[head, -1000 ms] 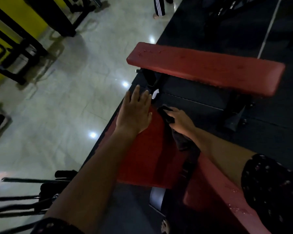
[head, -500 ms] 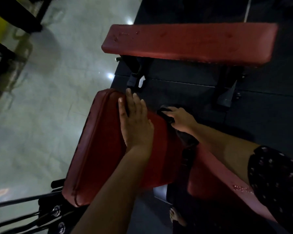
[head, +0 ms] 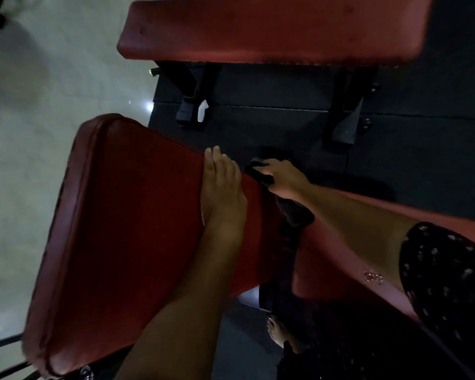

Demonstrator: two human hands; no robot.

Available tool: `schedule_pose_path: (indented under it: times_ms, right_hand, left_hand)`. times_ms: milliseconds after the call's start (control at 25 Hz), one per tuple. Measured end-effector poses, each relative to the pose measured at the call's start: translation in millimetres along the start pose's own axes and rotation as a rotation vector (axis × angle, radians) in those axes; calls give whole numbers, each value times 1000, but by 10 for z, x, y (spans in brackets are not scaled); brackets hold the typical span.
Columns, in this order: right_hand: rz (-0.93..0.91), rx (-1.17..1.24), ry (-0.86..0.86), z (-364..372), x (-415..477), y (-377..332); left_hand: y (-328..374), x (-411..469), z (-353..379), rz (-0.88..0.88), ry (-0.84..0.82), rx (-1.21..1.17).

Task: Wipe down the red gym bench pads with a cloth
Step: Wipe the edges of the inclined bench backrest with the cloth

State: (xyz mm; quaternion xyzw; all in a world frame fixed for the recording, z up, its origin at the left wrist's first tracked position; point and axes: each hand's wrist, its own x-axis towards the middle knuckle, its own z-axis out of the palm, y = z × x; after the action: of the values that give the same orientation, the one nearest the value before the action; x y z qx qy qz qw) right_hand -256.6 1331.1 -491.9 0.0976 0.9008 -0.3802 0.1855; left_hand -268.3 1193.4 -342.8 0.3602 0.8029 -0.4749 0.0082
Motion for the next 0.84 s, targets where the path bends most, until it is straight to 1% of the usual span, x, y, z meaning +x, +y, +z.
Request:
schedule_pose_path:
  times_ms: [120,160,200,240,320,360,440,480,520,600,640,720,800,840]
  right_hand:
    - [-97,109,209,56,-59,-141]
    - [-79,146,223,110,-84,-102]
    - [-39,163,201,173,-66,15]
    - [19,150,127,233,-42,159]
    - [145,55,-75,319,13,413]
    - [183,-20,-147,340,58,510]
    - [189,-135,-226,278,179,524]
    - [155,-162,-230,229,247,462]
    - [90,-163,-199,179,294,370]
    - [11,-102,-125,157,313,234]
    - [18,-54,-95,205,285,240]
    - [111,-3,-79,416,206,459]
    - [160,-76,-136,501,113,688]
    - [174,-69,-162,475,95,718]
  left_hand:
    - [210,47,61,9,-7,-33]
    - [279,55,89,12,0,-33]
    - [337,62,118,18,13,-25]
    - [386,54,150,18,29,-15]
    - [430,39,203,-6,64,-13]
    - [447,36,222,-16,72,-15]
    - [473,31,253,-28,71,-22]
    - [479,35,254,-30,71,-35]
    - [484,44,251,-37,78,-46]
    - [492,58,247,-51,99,-79]
    - [510,53,253,-43,95,-94]
    - [582,25,250,7,56,-110]
    - [662,-35,286,57,35,-106]
    - [684,-51,307,67,31,-106]
